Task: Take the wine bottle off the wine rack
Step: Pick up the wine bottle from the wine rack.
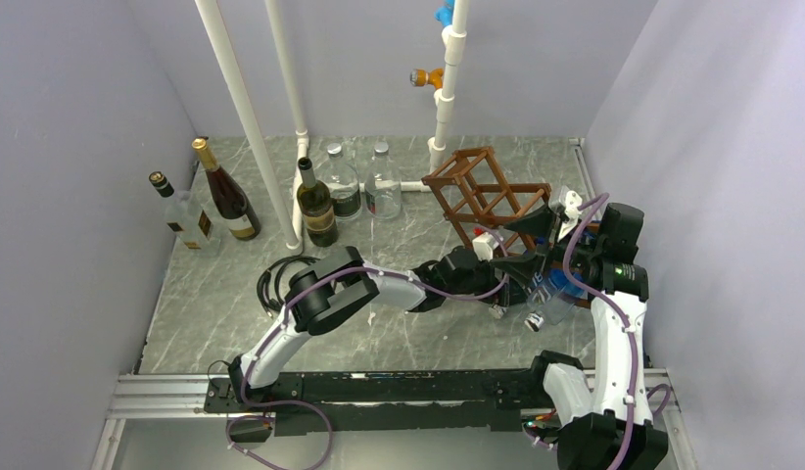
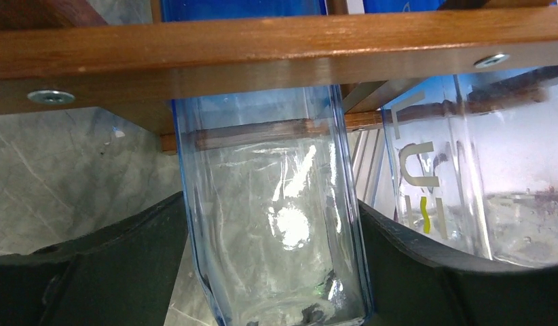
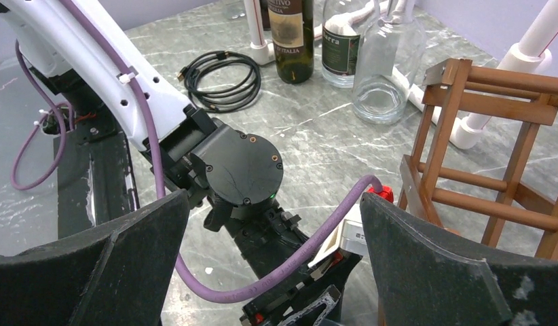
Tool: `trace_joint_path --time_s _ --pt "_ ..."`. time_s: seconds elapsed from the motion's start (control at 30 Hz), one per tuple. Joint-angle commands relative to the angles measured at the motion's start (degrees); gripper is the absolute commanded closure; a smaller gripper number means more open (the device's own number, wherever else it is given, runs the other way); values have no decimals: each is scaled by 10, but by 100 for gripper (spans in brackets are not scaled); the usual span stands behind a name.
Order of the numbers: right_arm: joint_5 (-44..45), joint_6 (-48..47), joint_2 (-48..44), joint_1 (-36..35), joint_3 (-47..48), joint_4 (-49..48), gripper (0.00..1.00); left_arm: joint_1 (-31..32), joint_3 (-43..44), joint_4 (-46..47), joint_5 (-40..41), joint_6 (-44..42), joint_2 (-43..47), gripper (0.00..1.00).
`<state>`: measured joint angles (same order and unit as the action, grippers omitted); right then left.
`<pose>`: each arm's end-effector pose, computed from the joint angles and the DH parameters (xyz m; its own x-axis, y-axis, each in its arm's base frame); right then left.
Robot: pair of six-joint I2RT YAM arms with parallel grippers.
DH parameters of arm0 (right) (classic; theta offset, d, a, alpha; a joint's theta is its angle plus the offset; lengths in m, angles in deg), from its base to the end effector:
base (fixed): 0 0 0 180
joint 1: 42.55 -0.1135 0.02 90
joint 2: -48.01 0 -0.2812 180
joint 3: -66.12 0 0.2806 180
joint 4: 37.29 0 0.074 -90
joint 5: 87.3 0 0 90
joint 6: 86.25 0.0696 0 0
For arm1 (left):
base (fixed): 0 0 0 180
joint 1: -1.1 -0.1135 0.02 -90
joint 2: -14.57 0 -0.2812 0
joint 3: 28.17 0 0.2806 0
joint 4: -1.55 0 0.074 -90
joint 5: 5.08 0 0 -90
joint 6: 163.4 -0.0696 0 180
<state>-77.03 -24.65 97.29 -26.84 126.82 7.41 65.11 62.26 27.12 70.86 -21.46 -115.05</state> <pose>0.1955 0.0161 0.3348 -0.1110 -0.0569 -0.9922 -0.9053 0.4176 0.0773 0.2277 -0.5057 0.1195 -0.8316 -0.0371 -0.5541 0.5201 0.2979 -0.8005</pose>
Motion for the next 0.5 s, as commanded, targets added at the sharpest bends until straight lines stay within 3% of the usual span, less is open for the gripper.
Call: trace_joint_path --time_s 0.0,0.33,0.47 --pt "-2 -11 -6 -3 -3 -19 0 4 28 -18 14 -5 -7 16" --pt "3 -20 -7 -8 -4 -16 0 6 42 -51 41 -2 -3 23" --pt "4 -22 -7 -9 -3 -15 0 7 36 -55 50 -4 7 35"
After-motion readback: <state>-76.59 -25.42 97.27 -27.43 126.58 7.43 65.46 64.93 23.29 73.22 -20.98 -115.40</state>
